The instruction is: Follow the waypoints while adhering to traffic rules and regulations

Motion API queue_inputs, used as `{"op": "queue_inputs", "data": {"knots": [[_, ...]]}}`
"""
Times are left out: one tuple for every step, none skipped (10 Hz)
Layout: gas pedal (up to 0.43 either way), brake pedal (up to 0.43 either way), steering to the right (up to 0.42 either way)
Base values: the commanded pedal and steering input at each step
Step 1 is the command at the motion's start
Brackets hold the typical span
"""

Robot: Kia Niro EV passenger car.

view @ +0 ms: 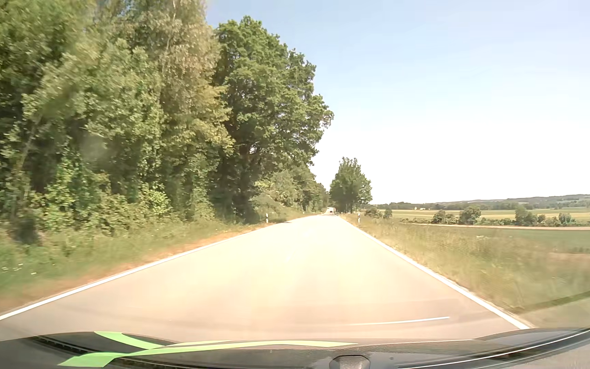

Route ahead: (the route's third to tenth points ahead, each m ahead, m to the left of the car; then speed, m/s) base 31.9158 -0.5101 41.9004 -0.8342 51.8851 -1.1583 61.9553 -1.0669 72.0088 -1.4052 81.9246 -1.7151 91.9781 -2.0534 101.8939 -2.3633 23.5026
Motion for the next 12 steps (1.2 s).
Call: {"op": "queue_inputs", "data": {"knots": [[0.28,0.0,0.009],[0.28,0.0,0.008],[0.28,0.0,0.006],[0.28,0.0,0.005],[0.268,0.0,0.005],[0.24,0.0,0.005],[0.22,0.0,0.003],[0.22,0.0,0.001],[0.22,0.0,0.001],[0.22,0.0,0.001],[0.228,0.0,0.001],[0.248,0.0,0.001]]}}
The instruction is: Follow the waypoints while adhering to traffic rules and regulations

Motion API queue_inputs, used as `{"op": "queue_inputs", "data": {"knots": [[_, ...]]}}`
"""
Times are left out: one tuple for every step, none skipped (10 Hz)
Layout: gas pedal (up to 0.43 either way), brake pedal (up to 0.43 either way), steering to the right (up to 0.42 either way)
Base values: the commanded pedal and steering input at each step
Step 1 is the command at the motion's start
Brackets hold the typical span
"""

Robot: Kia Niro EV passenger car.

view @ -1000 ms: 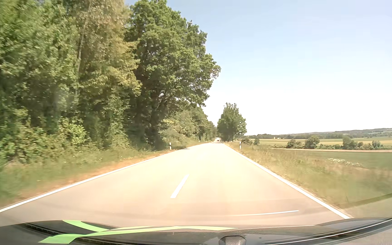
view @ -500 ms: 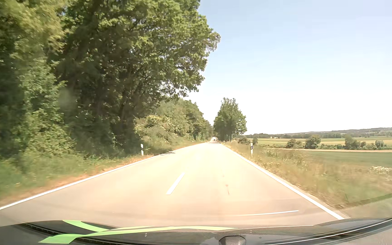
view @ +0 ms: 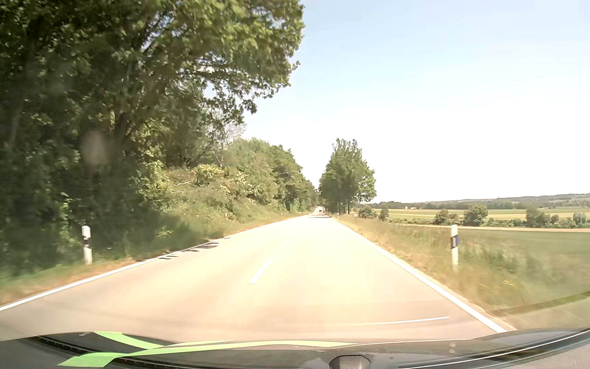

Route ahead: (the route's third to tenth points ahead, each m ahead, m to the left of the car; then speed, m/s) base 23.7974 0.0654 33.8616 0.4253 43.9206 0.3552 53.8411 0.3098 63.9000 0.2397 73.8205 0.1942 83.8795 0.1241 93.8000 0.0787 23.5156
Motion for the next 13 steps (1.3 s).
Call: {"op": "queue_inputs", "data": {"knots": [[0.26,0.0,0.0],[0.26,0.0,0.0],[0.268,0.0,-0.001],[0.268,0.0,-0.001],[0.28,0.0,-0.001],[0.28,0.0,-0.001],[0.28,0.0,-0.001],[0.287,0.0,-0.001],[0.299,0.0,-0.001],[0.299,0.0,-0.001],[0.299,0.0,-0.002],[0.299,0.0,-0.002],[0.299,0.0,-0.002]]}}
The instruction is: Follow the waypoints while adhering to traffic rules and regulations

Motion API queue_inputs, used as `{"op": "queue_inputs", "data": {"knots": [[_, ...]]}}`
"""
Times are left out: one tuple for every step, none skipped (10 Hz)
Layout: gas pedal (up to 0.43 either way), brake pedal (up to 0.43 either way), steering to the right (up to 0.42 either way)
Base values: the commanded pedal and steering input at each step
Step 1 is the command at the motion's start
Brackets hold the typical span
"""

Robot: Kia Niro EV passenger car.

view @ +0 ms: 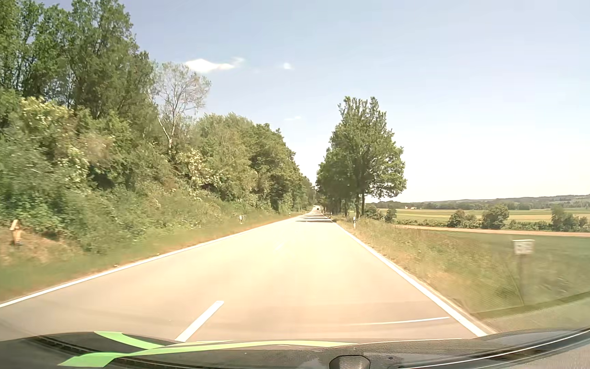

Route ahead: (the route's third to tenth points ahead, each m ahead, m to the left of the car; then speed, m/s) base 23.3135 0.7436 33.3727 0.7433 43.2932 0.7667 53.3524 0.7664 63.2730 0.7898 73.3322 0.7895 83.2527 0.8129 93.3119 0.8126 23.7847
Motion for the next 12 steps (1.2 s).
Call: {"op": "queue_inputs", "data": {"knots": [[0.287,0.0,-0.002],[0.24,0.0,-0.002],[0.24,0.0,-0.002],[0.24,0.0,-0.003],[0.248,0.0,-0.003],[0.268,0.0,-0.003],[0.28,0.0,-0.003],[0.299,0.0,-0.003],[0.299,0.0,-0.003],[0.299,0.0,-0.002],[0.287,0.0,-0.002],[0.248,0.0,-0.003]]}}
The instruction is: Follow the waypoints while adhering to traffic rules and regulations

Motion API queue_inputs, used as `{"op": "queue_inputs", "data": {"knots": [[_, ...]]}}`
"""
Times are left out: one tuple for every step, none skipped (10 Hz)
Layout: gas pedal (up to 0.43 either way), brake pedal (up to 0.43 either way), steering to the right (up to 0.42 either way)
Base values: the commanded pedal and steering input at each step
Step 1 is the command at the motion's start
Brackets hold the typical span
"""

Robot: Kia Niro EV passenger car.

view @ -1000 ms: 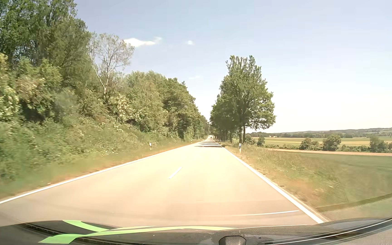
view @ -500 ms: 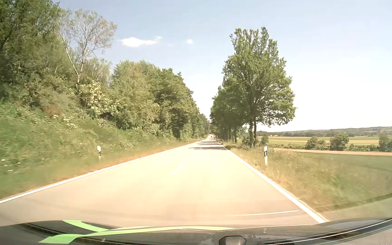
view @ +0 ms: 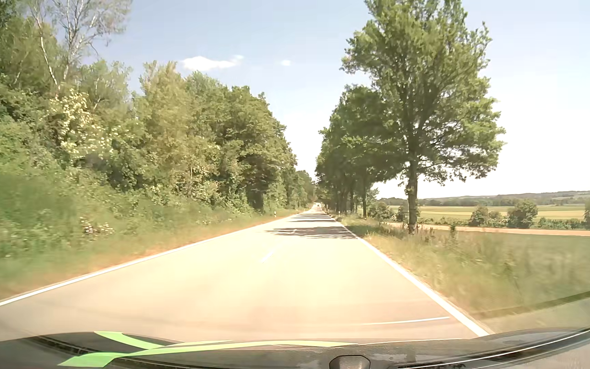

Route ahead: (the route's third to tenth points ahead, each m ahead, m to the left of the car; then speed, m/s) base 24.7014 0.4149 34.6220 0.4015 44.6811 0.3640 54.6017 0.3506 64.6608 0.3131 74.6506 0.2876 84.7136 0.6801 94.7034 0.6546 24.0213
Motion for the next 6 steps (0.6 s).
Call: {"op": "queue_inputs", "data": {"knots": [[0.24,0.0,-0.002],[0.24,0.0,-0.003],[0.248,0.0,-0.002],[0.26,0.0,-0.002],[0.268,0.0,-0.002],[0.28,0.0,-0.002]]}}
